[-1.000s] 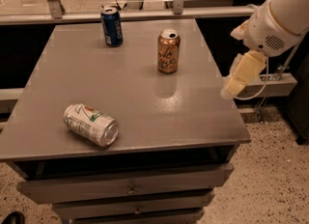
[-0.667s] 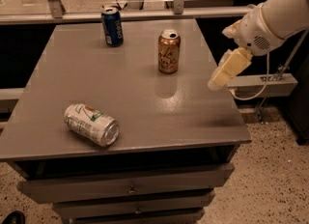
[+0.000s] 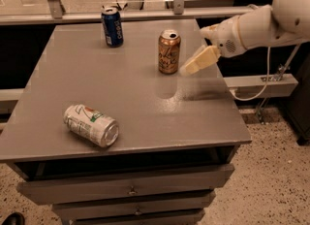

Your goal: Move orange can near 7up can

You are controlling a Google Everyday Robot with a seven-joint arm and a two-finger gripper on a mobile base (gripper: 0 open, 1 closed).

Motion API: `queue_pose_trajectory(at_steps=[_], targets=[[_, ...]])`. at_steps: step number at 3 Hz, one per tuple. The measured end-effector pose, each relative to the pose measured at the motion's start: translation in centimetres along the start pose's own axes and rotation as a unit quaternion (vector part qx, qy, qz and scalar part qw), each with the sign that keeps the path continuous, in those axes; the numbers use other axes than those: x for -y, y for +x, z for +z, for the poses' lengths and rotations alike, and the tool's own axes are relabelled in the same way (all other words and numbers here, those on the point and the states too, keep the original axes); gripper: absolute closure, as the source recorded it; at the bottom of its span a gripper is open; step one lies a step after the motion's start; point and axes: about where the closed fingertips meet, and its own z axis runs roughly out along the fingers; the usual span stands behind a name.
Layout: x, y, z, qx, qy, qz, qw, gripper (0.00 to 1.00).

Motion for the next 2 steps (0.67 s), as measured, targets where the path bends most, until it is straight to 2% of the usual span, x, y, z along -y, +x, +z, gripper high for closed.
queue_pose_trajectory(at_steps=[1,2], targets=[[0.4,-1.1,3.2,0.046,-0.015,0.011,0.9988,0.0],[-0.2,-2.3,6.5,0.087,-0.034,0.02,0.9954,0.0]])
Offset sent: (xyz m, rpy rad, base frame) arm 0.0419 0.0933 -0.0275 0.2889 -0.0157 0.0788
